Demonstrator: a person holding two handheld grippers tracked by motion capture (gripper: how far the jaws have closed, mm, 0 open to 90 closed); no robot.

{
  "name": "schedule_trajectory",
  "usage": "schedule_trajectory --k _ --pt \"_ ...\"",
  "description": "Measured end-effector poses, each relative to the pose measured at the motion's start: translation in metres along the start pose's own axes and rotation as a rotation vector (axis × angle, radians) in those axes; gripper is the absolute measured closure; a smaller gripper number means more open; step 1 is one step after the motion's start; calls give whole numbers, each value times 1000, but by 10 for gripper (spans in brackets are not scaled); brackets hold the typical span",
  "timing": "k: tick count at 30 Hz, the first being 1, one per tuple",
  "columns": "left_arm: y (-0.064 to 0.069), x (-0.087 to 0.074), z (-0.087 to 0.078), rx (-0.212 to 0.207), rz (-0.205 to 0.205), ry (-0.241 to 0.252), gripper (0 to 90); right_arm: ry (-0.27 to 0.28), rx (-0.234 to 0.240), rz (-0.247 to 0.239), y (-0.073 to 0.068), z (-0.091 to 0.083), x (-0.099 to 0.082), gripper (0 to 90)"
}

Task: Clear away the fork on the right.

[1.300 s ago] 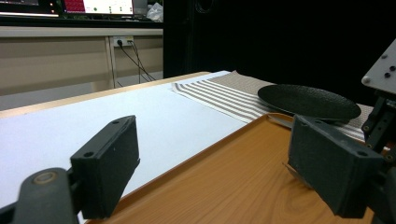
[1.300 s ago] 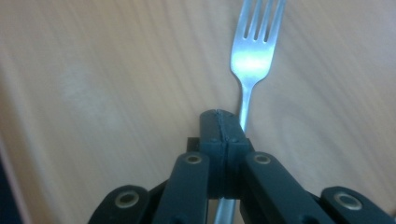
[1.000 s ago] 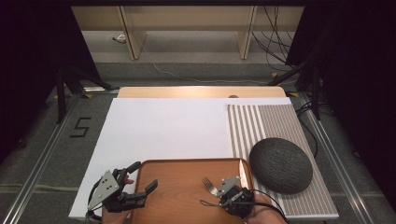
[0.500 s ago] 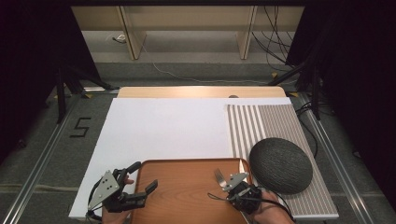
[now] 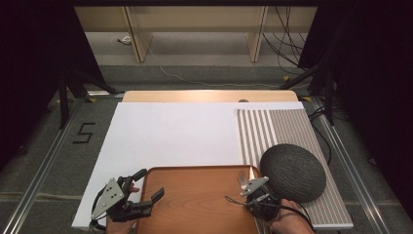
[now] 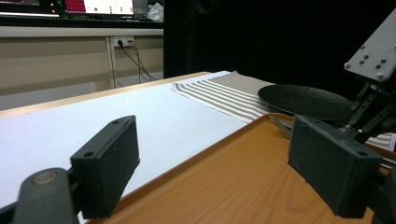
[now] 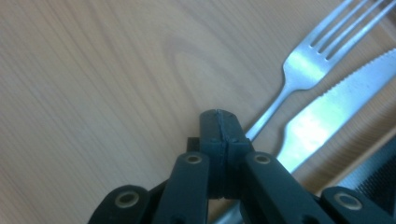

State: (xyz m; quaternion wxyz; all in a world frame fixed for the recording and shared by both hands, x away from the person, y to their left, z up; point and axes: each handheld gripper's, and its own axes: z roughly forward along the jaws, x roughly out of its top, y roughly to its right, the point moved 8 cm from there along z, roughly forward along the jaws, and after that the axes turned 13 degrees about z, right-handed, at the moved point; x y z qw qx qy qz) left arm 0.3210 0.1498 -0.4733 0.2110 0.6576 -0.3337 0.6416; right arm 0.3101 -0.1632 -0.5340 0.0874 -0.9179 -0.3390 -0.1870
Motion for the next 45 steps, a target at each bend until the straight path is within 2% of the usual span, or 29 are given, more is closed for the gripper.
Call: schedule_trajectory --k 13,14,17,19,21,29,31,36,40,43,45 --pt "0 0 0 0 -1 0 161 -2 0 12 4 -1 -2 900" --pt "0 0 0 0 1 -1 161 8 -5 9 4 -1 -1 870" --pt "0 0 0 0 0 -1 161 34 57 16 1 -4 1 821" --pt "0 0 0 -1 1 -2 161 63 63 24 1 -8 4 776" --pt "0 0 0 0 -1 -2 161 93 62 38 2 -11 7 694" --pt "-1 0 0 0 -3 -1 161 176 104 106 7 -19 15 491" --pt "-1 -1 0 1 -3 -2 161 205 114 112 8 -22 17 466" --pt "-1 -1 0 0 -7 -1 161 240 149 152 12 -26 19 386" --pt "-2 -2 0 0 -10 -3 161 262 200 198 15 -30 21 336" --pt "-1 -2 1 0 -11 -3 161 282 211 227 20 -33 22 318" --pt "-1 -2 1 0 -10 -3 161 289 200 240 24 -34 21 291"
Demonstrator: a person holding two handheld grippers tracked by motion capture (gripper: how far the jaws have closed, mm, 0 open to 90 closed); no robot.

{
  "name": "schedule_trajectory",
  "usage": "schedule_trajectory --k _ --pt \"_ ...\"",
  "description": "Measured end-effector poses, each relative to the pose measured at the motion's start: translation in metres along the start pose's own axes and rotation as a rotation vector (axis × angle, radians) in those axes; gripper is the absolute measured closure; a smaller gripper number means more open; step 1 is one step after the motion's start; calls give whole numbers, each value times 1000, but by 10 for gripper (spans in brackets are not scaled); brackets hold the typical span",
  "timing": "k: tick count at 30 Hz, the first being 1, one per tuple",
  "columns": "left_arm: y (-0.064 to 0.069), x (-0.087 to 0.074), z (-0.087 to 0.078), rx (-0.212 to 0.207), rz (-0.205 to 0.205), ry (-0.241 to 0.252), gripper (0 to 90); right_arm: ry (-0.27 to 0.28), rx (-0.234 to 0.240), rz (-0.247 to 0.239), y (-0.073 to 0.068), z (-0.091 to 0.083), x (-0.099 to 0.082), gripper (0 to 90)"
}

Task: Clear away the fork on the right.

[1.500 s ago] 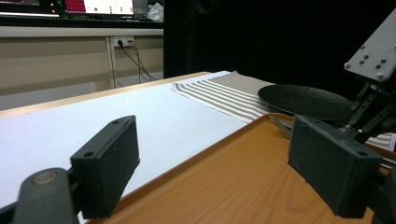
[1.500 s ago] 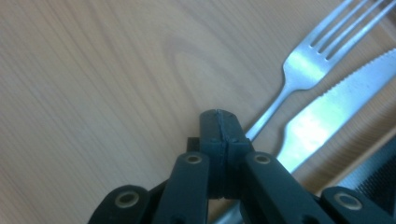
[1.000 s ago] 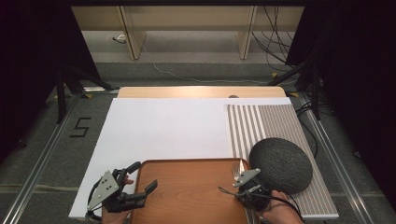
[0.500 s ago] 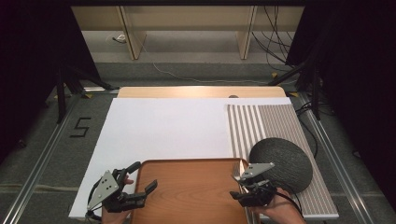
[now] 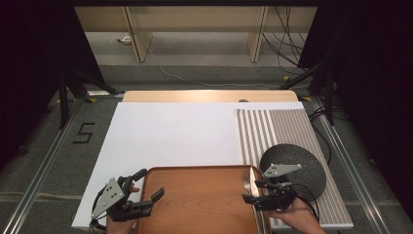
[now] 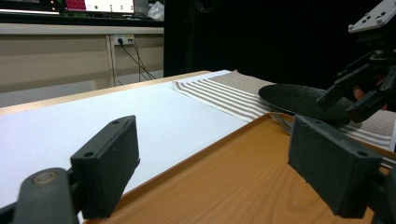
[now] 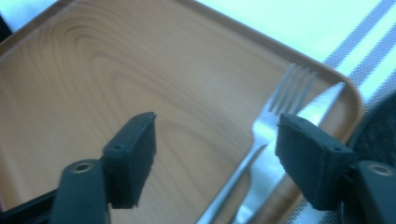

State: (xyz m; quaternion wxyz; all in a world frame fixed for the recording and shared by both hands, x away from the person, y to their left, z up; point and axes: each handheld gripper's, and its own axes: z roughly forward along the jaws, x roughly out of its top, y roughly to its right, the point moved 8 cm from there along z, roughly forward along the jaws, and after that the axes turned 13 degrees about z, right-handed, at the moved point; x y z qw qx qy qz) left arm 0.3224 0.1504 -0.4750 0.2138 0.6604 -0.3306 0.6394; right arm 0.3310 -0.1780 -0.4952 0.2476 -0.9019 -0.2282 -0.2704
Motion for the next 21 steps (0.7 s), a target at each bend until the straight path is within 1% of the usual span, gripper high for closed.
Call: schedule_trajectory --k 2,11,14,16,21 --pt "0 0 0 0 -3 0 161 11 -8 5 3 -1 1 284" --pt "-1 -1 1 -2 -7 -1 161 68 3 45 13 -9 7 247" --pt "-1 -1 1 -2 -12 0 161 91 18 73 18 -14 9 233" --pt "-1 -1 1 -1 -14 -1 161 104 9 82 22 -17 10 233" --pt "-1 -2 2 -2 -14 -4 161 117 10 101 28 -22 11 227"
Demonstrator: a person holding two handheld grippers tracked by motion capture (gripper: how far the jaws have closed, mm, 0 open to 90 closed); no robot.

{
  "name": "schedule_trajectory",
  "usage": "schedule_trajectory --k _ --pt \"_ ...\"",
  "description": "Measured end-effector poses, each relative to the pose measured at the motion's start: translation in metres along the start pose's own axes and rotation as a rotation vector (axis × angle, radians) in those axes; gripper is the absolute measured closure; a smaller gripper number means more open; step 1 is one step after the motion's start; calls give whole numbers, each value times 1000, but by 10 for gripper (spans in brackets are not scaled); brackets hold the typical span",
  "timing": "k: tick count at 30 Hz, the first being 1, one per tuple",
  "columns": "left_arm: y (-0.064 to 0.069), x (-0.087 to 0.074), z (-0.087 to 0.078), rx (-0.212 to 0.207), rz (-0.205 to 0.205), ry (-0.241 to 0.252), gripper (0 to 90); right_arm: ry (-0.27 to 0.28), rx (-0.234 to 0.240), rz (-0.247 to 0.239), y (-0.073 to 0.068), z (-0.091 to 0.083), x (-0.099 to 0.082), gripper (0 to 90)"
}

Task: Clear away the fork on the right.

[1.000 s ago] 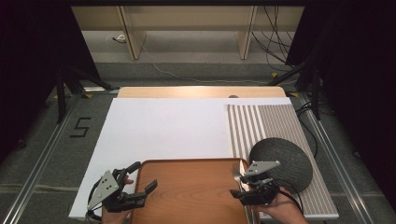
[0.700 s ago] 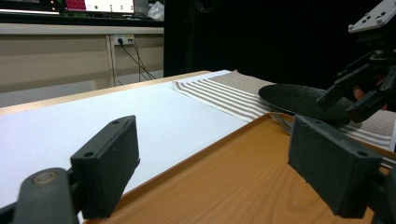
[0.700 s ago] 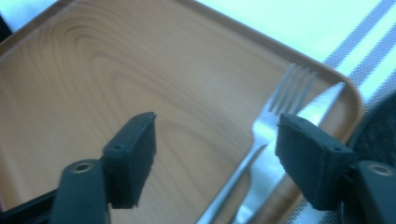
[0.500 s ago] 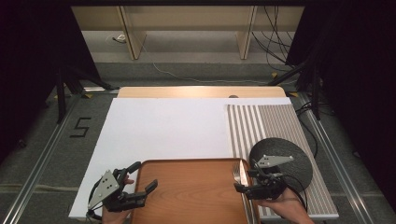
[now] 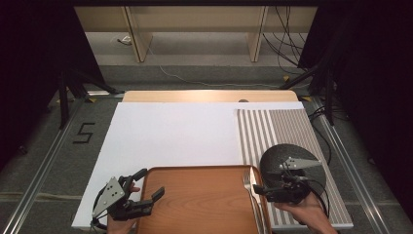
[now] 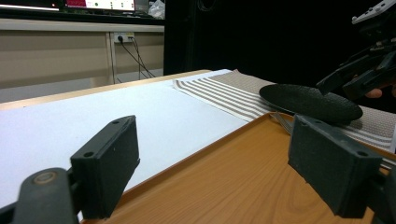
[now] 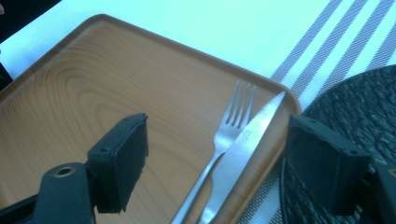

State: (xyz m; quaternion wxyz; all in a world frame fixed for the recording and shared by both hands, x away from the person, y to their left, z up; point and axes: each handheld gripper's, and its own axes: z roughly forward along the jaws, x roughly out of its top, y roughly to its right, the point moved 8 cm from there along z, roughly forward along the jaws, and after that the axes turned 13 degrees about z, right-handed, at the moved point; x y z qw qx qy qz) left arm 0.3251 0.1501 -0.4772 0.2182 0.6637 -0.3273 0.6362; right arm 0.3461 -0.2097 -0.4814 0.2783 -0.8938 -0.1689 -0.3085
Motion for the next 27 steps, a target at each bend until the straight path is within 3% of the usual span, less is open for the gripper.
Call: schedule_trajectory --k 10,27 --pt "0 1 0 1 1 2 161 40 1 54 15 -12 5 211" --pt "0 1 -1 2 5 1 161 87 -46 125 43 -29 8 202"
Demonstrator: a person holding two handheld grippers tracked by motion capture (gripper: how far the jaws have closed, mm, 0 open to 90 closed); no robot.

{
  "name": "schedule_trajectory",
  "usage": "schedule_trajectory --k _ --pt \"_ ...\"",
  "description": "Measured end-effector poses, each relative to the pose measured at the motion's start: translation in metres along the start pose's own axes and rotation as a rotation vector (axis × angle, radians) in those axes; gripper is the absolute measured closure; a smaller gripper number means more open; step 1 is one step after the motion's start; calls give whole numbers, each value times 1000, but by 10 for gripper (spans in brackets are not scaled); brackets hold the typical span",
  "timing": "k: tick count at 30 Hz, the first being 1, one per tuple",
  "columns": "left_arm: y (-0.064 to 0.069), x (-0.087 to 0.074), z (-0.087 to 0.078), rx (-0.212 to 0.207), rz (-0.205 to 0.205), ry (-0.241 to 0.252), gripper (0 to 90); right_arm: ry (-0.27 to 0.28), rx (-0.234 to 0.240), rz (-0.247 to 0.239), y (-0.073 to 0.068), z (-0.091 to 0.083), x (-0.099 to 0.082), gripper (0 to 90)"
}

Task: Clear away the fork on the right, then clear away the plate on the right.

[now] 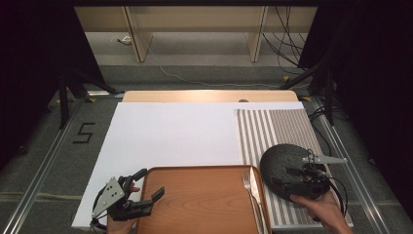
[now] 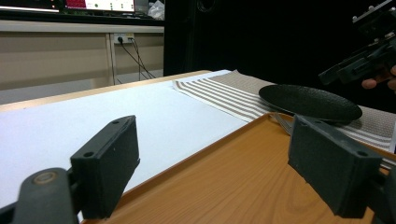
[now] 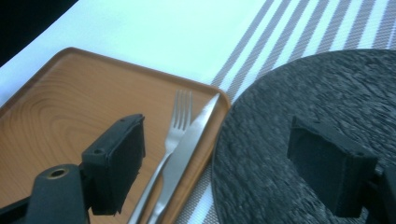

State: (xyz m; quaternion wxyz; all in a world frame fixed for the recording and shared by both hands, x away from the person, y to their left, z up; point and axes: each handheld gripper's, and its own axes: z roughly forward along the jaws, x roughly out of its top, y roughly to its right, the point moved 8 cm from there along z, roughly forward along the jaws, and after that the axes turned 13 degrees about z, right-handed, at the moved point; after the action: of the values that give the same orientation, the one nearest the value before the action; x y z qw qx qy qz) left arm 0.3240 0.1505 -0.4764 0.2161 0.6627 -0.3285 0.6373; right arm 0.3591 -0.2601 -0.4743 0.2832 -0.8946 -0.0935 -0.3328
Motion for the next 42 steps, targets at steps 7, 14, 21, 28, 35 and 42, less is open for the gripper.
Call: schedule_trajectory --k 7,14,21,28,35,42 --pt "1 1 -1 -1 2 2 161 7 -19 16 8 -3 1 203" --pt "-1 0 0 2 2 -1 161 19 -35 31 17 -6 3 203" --pt "2 0 0 -3 5 -3 161 37 -56 65 30 -13 5 203" --pt "1 0 -1 1 8 -1 161 55 -79 107 44 -19 5 204" --pt "1 0 -1 1 10 -2 161 74 -93 181 63 -30 2 204" --pt "1 1 -2 3 14 2 161 105 -127 243 82 -45 -4 205"
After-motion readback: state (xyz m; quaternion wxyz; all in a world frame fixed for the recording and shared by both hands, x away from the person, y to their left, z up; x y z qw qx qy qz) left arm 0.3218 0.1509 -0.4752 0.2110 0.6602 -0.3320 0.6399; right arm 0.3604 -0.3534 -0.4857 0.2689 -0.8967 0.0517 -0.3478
